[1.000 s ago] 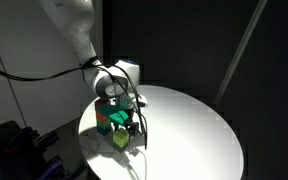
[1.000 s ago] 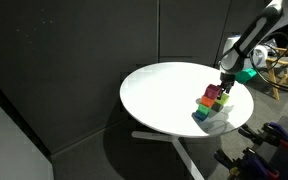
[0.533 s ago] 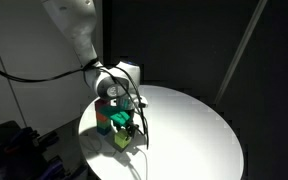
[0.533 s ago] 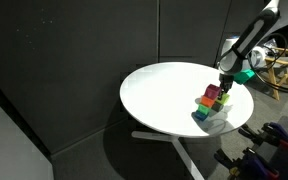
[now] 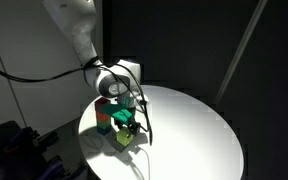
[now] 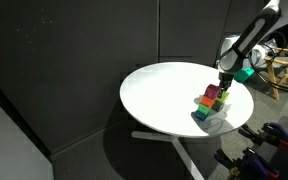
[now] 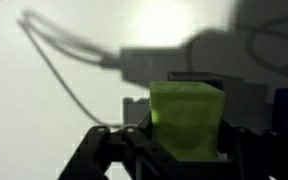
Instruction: Put the yellow block on top of the pink block
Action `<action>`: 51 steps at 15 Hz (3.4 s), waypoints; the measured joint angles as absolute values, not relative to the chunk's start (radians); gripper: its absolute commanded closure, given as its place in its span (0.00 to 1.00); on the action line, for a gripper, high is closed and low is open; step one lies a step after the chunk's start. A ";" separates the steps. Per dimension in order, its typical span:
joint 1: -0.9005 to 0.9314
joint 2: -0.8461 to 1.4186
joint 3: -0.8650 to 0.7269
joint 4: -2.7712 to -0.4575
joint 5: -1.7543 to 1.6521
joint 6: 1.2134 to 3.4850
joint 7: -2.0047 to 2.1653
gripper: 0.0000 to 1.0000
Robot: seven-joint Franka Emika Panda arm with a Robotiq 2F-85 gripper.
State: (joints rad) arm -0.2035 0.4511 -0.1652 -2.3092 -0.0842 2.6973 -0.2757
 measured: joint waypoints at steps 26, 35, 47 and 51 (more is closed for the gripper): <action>-0.202 0.121 -0.167 -2.307 -0.085 2.381 -0.278 0.75; -0.166 0.061 -0.147 -2.308 -0.085 2.367 -0.281 0.75; -0.095 0.028 -0.087 -2.337 -0.085 2.358 -0.285 0.75; -0.078 0.021 -0.070 -2.349 -0.085 2.347 -0.289 0.75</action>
